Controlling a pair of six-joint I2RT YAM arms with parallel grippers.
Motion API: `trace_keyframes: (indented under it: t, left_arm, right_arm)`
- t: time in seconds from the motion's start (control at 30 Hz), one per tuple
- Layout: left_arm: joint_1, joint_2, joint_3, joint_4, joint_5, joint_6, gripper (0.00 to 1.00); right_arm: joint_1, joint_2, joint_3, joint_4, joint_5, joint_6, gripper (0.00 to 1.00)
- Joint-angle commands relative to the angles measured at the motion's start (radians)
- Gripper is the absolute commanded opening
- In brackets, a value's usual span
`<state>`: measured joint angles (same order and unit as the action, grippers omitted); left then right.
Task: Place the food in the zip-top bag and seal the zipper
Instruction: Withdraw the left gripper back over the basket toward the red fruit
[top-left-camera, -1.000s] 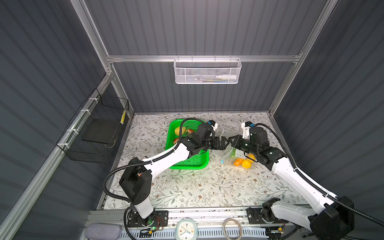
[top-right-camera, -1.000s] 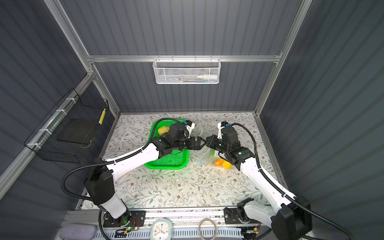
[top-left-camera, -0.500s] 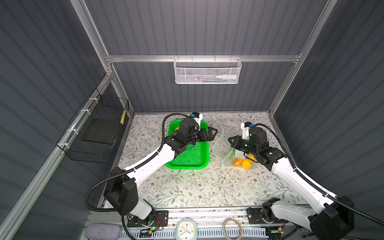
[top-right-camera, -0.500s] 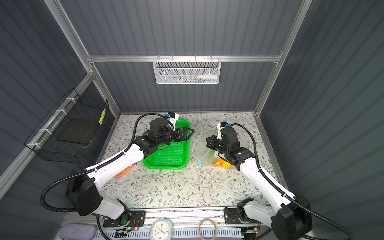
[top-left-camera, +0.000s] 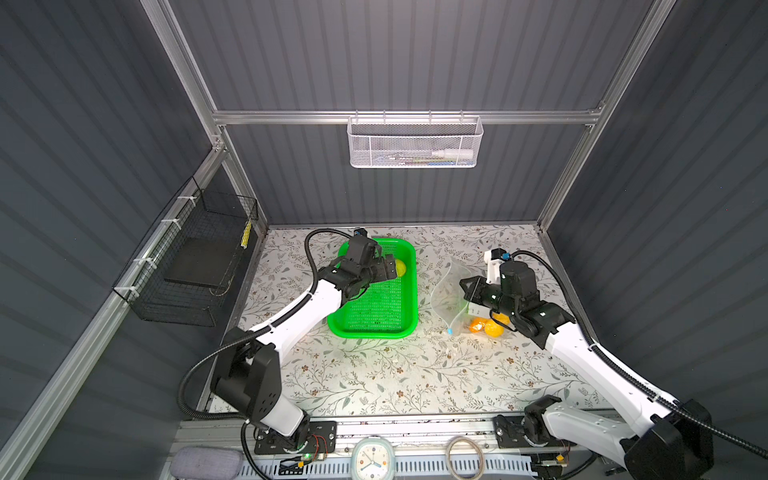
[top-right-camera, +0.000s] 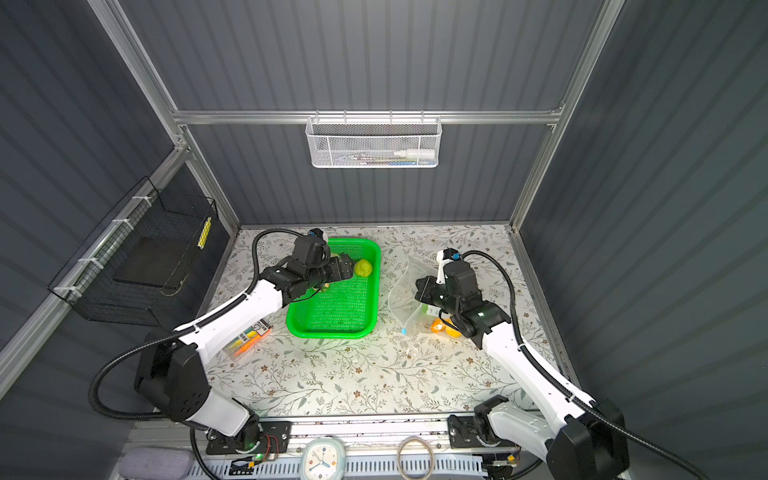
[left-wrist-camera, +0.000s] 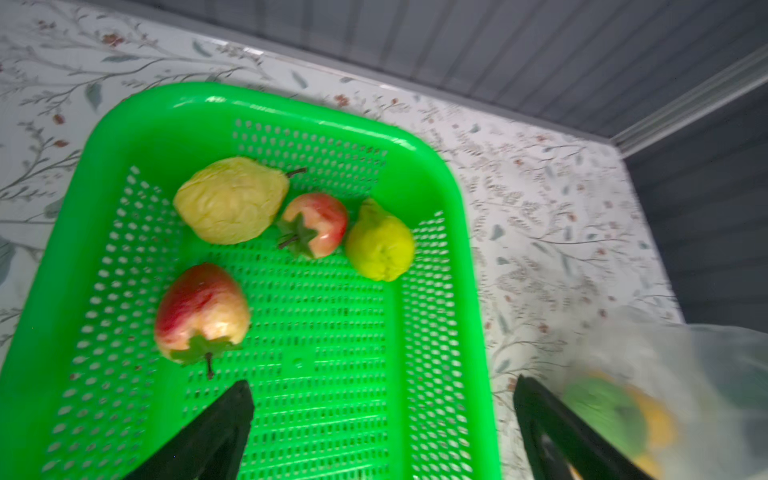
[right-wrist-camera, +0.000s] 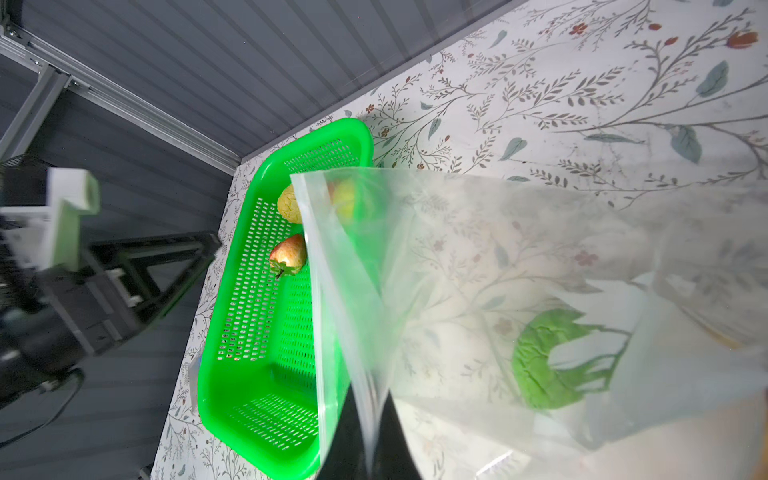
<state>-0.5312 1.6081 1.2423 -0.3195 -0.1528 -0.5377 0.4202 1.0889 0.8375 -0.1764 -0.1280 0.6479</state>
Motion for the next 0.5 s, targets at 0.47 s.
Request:
trace_keyframes:
  t: [0.47]
  left_arm:
    - [0.047,0.351,0.258,-0.258,-0.267,0.025,1.0]
  right_arm:
    - [-0.057,-0.001,-0.056,0.073,-0.027,-0.095,0.0]
